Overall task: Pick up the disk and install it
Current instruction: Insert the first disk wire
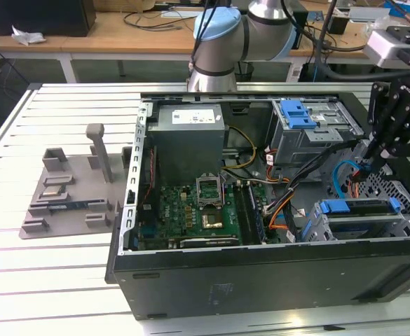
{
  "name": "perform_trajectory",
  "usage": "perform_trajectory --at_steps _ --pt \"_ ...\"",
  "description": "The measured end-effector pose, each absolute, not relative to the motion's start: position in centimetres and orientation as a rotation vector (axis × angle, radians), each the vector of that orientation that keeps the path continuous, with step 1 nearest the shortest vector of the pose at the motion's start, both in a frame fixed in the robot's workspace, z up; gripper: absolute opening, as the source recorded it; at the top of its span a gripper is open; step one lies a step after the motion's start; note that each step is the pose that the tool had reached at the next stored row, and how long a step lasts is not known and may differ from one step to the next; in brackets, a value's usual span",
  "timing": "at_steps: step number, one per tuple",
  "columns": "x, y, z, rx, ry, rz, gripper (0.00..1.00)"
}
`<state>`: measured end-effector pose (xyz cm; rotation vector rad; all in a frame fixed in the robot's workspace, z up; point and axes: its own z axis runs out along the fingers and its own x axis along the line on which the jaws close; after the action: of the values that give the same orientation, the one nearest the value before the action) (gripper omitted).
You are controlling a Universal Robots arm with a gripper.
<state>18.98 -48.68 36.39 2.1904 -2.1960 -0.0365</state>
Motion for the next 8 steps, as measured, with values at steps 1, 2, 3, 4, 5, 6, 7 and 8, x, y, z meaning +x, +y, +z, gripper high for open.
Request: perform_trajectory --at_steps 1,2,3,4,5,6,7,8 --pt "19.03 -48.6 36.24 2.189 -2.196 -0.037 0.24" --pt "19.14 -48.54 35.97 2.187 -2.198 -0.038 0.24" --pt "19.16 -48.54 35.78 2.183 -2.2 -0.034 0.24" --pt "19.16 -48.57 35.71 2.179 -2.2 -0.031 0.24" --pt "19.17 -48.6 35.68 2.175 -2.2 -0.027 0.24" --pt "19.17 -48.69 35.65 2.166 -2.195 -0.011 0.24" --pt "19.17 -48.75 35.62 2.161 -2.192 -0.001 0.24" --pt "19.17 -48.82 35.6 2.157 -2.189 0.006 0.24"
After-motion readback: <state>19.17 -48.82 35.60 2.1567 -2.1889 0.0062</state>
